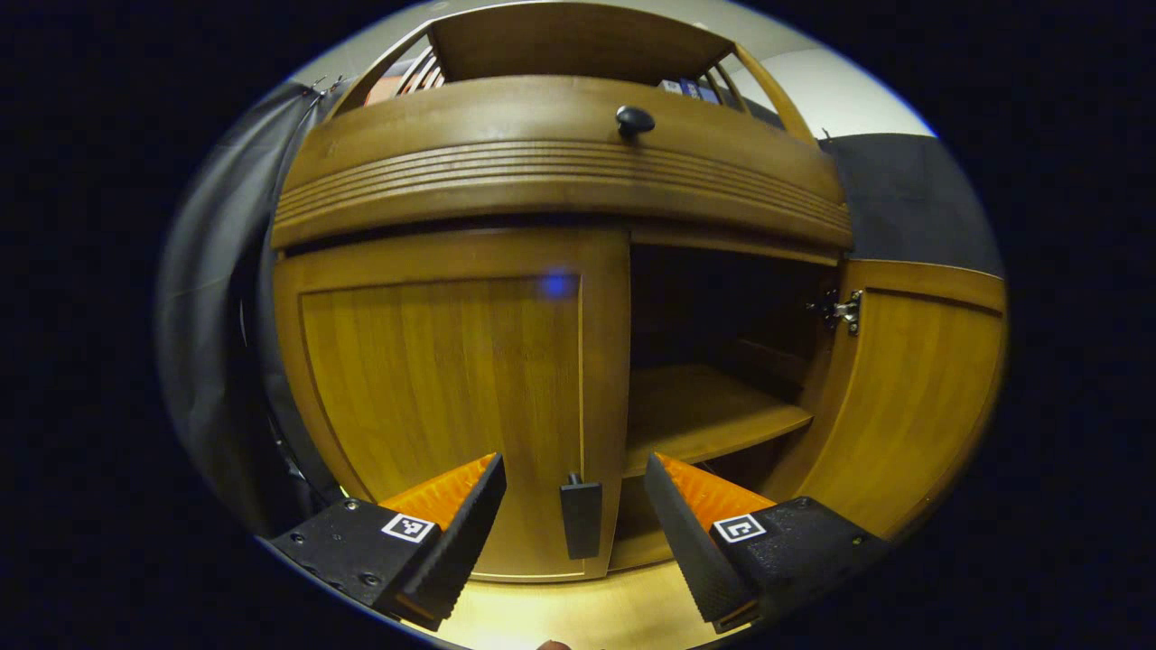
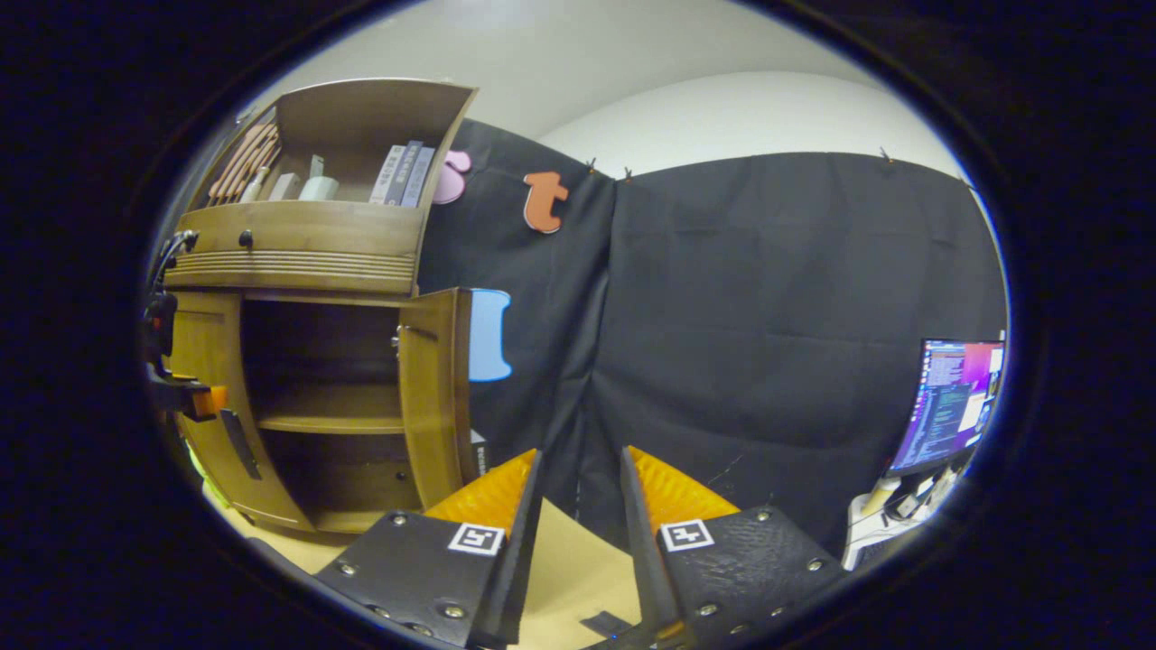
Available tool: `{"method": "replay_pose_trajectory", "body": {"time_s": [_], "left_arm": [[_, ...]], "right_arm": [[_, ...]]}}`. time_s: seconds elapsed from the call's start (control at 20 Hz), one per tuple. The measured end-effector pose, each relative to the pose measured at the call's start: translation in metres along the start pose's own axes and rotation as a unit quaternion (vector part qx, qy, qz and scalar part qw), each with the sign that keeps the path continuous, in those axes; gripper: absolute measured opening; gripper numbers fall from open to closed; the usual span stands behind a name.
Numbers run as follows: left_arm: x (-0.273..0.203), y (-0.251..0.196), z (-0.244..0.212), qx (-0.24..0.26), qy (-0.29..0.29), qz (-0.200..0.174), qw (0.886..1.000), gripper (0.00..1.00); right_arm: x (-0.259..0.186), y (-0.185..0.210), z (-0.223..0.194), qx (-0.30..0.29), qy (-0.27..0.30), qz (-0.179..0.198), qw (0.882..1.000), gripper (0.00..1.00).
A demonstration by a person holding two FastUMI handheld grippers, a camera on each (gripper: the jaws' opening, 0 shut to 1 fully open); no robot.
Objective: Open the right door of the double-door shoe cabinet with the right hand, and open the left door with the left hand.
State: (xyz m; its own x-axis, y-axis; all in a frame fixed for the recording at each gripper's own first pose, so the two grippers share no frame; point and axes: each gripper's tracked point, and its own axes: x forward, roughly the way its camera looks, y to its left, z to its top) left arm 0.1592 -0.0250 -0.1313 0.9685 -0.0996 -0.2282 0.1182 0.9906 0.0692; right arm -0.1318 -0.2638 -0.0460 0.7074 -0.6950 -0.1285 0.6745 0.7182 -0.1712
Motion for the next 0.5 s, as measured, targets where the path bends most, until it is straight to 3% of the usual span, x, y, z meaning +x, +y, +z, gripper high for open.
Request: {"method": "replay_pose_trajectory", "body": {"time_s": [0.05, 0.1, 0.15, 0.2, 0.25, 0.45, 0.5], "left_arm": [[0.009, 0.001, -0.005, -0.001, 0.009, 0.004, 1.0, 0.96], [0.014, 0.003, -0.012, -0.001, 0.016, 0.009, 1.0, 0.92], [0.018, 0.005, -0.019, -0.001, 0.024, 0.012, 1.0, 0.96], [0.023, 0.007, -0.026, -0.003, 0.034, 0.016, 0.999, 0.93], [0.027, 0.009, -0.032, -0.007, 0.044, 0.021, 0.999, 0.95], [0.042, 0.018, -0.057, -0.013, 0.071, 0.039, 0.997, 0.81], [0.045, 0.015, -0.054, -0.01, 0.055, 0.039, 0.998, 0.72]], "right_arm": [[-0.007, -0.01, -0.001, -0.003, -0.003, -0.01, 1.0, 0.49], [-0.009, -0.016, -0.002, -0.007, -0.003, -0.018, 1.0, 0.49], [-0.011, -0.022, -0.002, -0.011, -0.003, -0.026, 1.0, 0.49], [-0.015, -0.028, -0.003, -0.013, -0.001, -0.034, 0.999, 0.46], [-0.016, -0.032, -0.005, -0.013, 0.0, -0.038, 0.999, 0.51], [-0.019, -0.043, -0.015, -0.011, 0.009, -0.054, 0.998, 0.53], [-0.02, -0.046, -0.018, -0.009, 0.013, -0.058, 0.998, 0.53]]}}
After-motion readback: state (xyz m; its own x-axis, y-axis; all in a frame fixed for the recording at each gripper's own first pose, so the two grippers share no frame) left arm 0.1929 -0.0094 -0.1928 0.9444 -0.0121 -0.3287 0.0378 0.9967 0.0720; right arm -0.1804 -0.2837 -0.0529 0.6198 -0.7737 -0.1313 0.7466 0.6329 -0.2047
